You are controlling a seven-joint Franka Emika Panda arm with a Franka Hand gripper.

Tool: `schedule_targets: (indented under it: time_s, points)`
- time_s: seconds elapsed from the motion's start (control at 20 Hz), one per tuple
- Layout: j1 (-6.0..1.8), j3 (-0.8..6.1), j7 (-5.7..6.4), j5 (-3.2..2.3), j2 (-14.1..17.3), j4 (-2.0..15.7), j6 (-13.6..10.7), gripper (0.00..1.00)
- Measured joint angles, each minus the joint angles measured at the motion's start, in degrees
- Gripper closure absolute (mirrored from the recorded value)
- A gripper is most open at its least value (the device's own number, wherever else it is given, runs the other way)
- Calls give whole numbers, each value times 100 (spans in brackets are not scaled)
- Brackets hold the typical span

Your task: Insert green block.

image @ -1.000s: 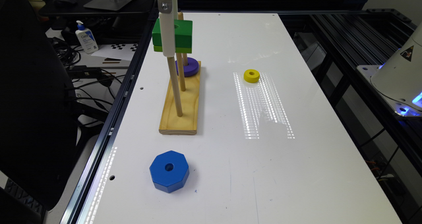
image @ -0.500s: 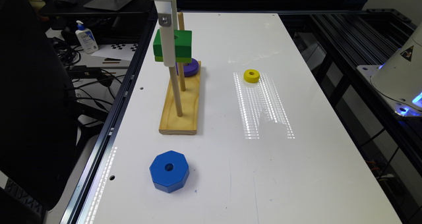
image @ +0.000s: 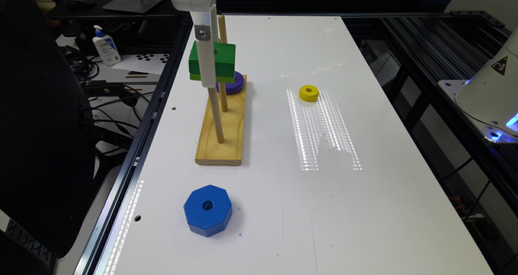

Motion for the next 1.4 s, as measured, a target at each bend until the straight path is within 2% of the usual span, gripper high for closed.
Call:
schedule_targets:
  time_s: [0.9, 1.0, 1.15, 1.4]
  points:
    - [-6, -1, 1, -7, 0, 0, 0, 100]
    - [-12, -6, 1, -15, 0, 0, 0, 100]
    - [-40, -66, -10, -72, 5, 0, 0, 100]
    - [-69, -73, -15, -85, 5, 1, 0, 100]
